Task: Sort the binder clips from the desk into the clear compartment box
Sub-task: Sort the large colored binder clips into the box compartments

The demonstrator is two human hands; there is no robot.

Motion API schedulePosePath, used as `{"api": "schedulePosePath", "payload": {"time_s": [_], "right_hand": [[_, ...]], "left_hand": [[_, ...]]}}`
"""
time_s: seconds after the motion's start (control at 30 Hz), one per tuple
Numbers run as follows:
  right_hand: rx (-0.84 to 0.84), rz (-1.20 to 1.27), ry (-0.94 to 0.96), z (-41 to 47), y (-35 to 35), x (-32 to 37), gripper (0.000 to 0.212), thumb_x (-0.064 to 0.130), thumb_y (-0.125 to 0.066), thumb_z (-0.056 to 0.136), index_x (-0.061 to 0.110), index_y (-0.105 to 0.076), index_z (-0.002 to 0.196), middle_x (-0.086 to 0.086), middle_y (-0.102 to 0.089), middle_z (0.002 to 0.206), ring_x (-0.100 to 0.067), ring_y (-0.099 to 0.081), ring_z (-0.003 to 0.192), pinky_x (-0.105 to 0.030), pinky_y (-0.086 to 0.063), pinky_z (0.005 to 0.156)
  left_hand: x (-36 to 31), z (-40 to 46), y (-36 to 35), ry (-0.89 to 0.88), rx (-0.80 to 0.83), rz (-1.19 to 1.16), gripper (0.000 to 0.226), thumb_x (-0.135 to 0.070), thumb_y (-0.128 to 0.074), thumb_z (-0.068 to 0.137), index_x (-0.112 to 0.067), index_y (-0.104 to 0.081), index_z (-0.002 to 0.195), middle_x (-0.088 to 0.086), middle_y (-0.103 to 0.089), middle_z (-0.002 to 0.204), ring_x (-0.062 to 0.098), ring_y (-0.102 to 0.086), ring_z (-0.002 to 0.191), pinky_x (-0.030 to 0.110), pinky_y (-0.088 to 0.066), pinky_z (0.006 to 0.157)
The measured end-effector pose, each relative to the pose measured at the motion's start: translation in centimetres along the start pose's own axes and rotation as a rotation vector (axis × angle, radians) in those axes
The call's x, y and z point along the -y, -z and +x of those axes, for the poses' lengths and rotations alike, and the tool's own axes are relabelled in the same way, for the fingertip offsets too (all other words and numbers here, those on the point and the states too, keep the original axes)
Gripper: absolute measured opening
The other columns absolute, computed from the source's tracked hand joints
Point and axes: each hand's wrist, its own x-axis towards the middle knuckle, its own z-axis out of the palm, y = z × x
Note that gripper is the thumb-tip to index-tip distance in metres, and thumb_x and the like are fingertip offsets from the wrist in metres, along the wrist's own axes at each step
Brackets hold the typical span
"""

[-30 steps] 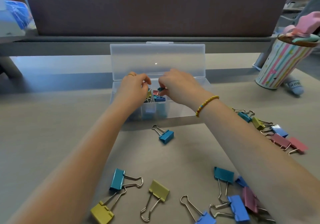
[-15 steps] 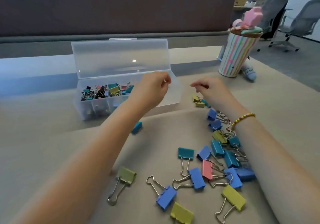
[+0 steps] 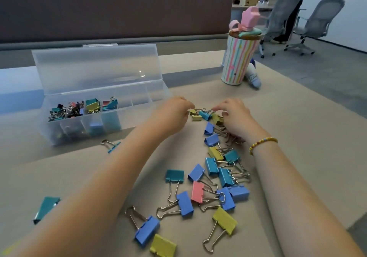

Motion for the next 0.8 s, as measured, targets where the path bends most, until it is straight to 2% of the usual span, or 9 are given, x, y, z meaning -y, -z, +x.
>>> {"api": "schedulePosePath", "payload": {"time_s": [0.13,0.23,0.3,0.43,0.57,0.63,0.73,0.8], "right_hand": [[0.086,0.123,-0.091,-0.1,0.2,-1.4,0.043,0.004,-0.038,0.096,0.031,-0.060,0.121,-0.001,-0.049,0.131,-0.023,-0.040,0.123,-0.043,-0.040,0.102],[0.047,0.303,-0.159,0.2,0.2,-2.1,0.042,0.008,-0.034,0.098,0.034,-0.062,0.114,0.003,-0.054,0.130,-0.022,-0.044,0.123,-0.041,-0.040,0.104],[0.025,0.395,-0.158,0.0,0.4,-1.9,0.039,0.009,-0.034,0.099,0.030,-0.063,0.116,0.005,-0.055,0.129,-0.017,-0.045,0.124,-0.032,-0.038,0.104],[0.042,0.425,-0.089,-0.3,0.6,-0.9,0.037,0.008,-0.034,0.100,0.023,-0.061,0.120,0.004,-0.056,0.129,-0.013,-0.047,0.120,-0.021,-0.038,0.089],[0.025,0.412,-0.094,-0.2,0.5,-1.3,0.038,0.006,-0.034,0.099,0.021,-0.061,0.121,0.002,-0.058,0.126,-0.013,-0.050,0.118,-0.024,-0.040,0.094],[-0.021,0.449,-0.103,-0.3,0.7,-1.6,0.038,0.004,-0.033,0.099,0.020,-0.061,0.120,0.001,-0.059,0.122,-0.013,-0.051,0.117,-0.022,-0.038,0.092],[-0.118,0.551,-0.150,-0.2,1.0,-2.4,0.038,0.002,-0.032,0.099,0.018,-0.062,0.117,0.001,-0.061,0.117,-0.013,-0.052,0.113,-0.020,-0.037,0.087],[-0.167,0.638,-0.198,-0.2,1.4,-2.8,0.039,-0.001,-0.031,0.098,0.016,-0.062,0.115,-0.001,-0.061,0.114,-0.012,-0.052,0.112,-0.020,-0.036,0.086]], "left_hand": [[-0.4,1.0,-2.1,-0.086,0.167,0.097,0.038,-0.017,-0.042,0.097,-0.023,-0.050,0.133,0.001,-0.050,0.135,0.021,-0.049,0.120,0.030,-0.041,0.095],[-0.2,1.0,-2.4,-0.041,0.172,0.105,0.033,-0.018,-0.043,0.096,-0.019,-0.055,0.126,0.005,-0.057,0.126,0.024,-0.053,0.112,0.033,-0.045,0.092],[0.0,0.8,-2.2,-0.016,0.157,0.077,0.029,-0.019,-0.046,0.095,-0.016,-0.058,0.121,0.007,-0.059,0.120,0.024,-0.055,0.106,0.033,-0.047,0.091],[0.3,0.6,-1.3,0.041,0.215,0.016,0.027,-0.019,-0.054,0.091,-0.013,-0.056,0.118,0.009,-0.057,0.118,0.023,-0.052,0.103,0.028,-0.042,0.084],[0.4,0.2,-1.1,0.065,0.244,0.074,0.026,-0.031,-0.058,0.090,-0.010,-0.055,0.105,0.007,-0.055,0.104,0.018,-0.043,0.086,0.026,-0.037,0.073],[0.4,0.1,-1.2,0.063,0.220,0.092,0.027,-0.033,-0.057,0.090,-0.010,-0.055,0.103,0.006,-0.055,0.102,0.019,-0.044,0.087,0.027,-0.038,0.074],[0.7,-0.1,-1.2,0.058,0.217,0.047,0.018,-0.020,-0.056,0.091,-0.011,-0.053,0.106,0.009,-0.056,0.111,0.023,-0.049,0.096,0.027,-0.039,0.078],[1.1,-0.3,-1.0,0.048,0.243,-0.002,0.021,-0.013,-0.053,0.091,-0.012,-0.052,0.112,0.008,-0.055,0.116,0.023,-0.050,0.102,0.027,-0.040,0.083]]}}
